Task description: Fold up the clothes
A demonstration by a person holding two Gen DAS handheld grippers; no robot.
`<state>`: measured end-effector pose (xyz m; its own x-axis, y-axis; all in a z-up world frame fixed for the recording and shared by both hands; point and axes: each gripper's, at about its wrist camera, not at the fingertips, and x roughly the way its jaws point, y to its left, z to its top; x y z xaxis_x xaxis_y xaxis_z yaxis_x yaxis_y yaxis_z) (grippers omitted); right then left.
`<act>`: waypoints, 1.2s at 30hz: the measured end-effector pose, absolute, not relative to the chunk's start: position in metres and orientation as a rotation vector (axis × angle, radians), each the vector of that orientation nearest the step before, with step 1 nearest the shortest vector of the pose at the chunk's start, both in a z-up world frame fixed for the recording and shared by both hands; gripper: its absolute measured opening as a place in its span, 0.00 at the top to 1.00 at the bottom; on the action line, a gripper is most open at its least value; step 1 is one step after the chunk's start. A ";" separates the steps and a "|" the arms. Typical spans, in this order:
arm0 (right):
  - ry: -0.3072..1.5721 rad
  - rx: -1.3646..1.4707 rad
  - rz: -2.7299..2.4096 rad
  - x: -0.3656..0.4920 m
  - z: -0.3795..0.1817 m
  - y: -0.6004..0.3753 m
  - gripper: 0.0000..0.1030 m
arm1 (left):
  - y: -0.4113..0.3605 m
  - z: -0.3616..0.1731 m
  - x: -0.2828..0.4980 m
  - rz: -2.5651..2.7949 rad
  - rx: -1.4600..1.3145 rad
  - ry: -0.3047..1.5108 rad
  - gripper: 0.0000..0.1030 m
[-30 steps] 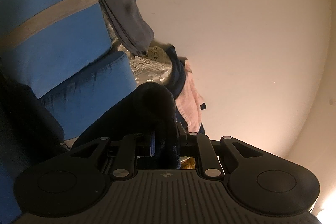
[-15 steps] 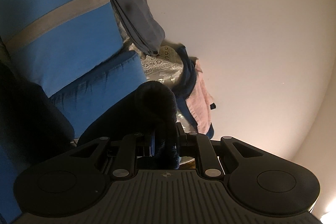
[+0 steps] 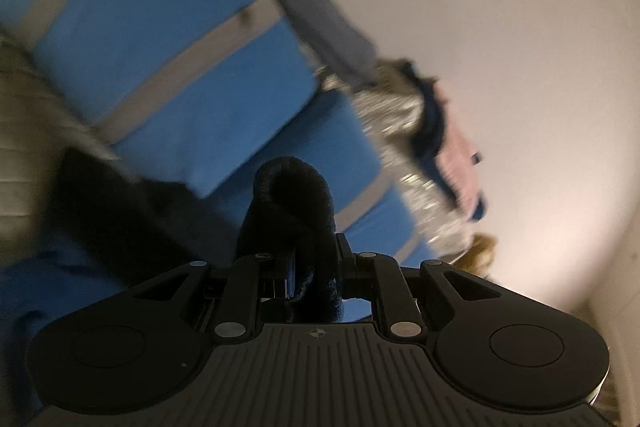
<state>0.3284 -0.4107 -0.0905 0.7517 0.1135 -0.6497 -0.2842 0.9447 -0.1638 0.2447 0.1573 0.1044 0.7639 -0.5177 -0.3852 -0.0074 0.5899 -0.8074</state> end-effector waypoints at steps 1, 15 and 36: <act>0.699 -0.232 0.219 0.330 -0.092 -0.414 0.00 | 0.163 0.095 0.239 -0.317 -0.883 0.666 0.83; 0.800 -0.022 0.227 0.345 -0.101 -0.442 0.00 | 0.196 -0.050 0.206 -0.206 -0.737 0.962 0.83; 0.816 0.101 0.451 0.301 -0.068 -0.455 0.00 | 0.197 -0.115 0.191 -0.142 -0.684 0.962 0.80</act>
<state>0.3010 -0.4551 -0.0681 0.5965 0.4258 -0.6803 -0.3495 0.9009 0.2574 0.1910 0.1969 -0.1151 0.5802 -0.4030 -0.7077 -0.1809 0.7835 -0.5945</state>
